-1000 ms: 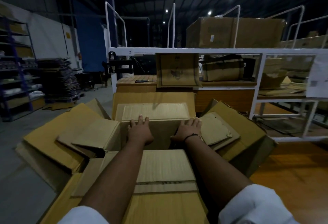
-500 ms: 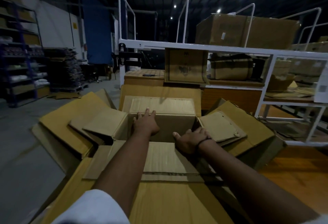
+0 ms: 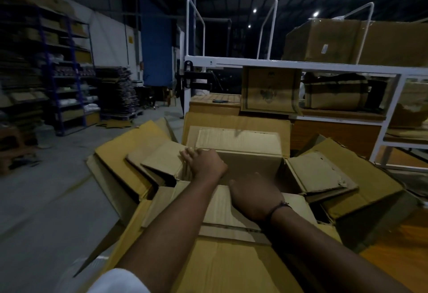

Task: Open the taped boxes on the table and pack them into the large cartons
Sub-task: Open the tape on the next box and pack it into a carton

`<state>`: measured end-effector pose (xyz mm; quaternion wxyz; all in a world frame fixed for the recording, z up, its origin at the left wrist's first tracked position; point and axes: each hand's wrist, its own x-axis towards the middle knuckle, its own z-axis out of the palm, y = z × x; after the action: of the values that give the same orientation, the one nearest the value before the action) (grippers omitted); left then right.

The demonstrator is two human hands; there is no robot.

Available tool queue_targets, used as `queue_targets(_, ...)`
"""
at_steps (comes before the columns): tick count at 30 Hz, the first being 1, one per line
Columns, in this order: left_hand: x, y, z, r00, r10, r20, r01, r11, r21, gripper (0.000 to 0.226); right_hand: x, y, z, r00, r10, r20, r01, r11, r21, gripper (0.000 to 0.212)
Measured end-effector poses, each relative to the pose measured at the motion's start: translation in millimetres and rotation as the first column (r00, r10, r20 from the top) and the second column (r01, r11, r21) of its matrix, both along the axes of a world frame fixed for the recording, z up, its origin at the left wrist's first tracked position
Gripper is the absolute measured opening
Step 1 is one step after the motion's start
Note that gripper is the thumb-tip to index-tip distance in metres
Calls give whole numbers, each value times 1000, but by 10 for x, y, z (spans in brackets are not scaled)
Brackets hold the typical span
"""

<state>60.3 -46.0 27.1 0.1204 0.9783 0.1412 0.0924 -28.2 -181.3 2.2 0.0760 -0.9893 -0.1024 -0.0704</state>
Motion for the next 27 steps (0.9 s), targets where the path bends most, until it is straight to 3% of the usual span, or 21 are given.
queue_targets(8,-159,249,2,979,-25,-203,56,987,148,84,24,3,-34,998,1,59,-5,998,70,62)
queue_targets(14,-169,299,-87,990,-30,-138,53,985,165,84,-21,0,15,998,17,53,-20,999,46,60)
queue_targets(21,-238,301,-97,995,-27,-95,41,989,143,79,-29,-92,224,978,98,-183,-86,994,73,66)
queue_targets(27,-283,312,-97,995,-34,-93,50,984,169,80,-39,-124,142,987,113,-112,-112,994,11,72)
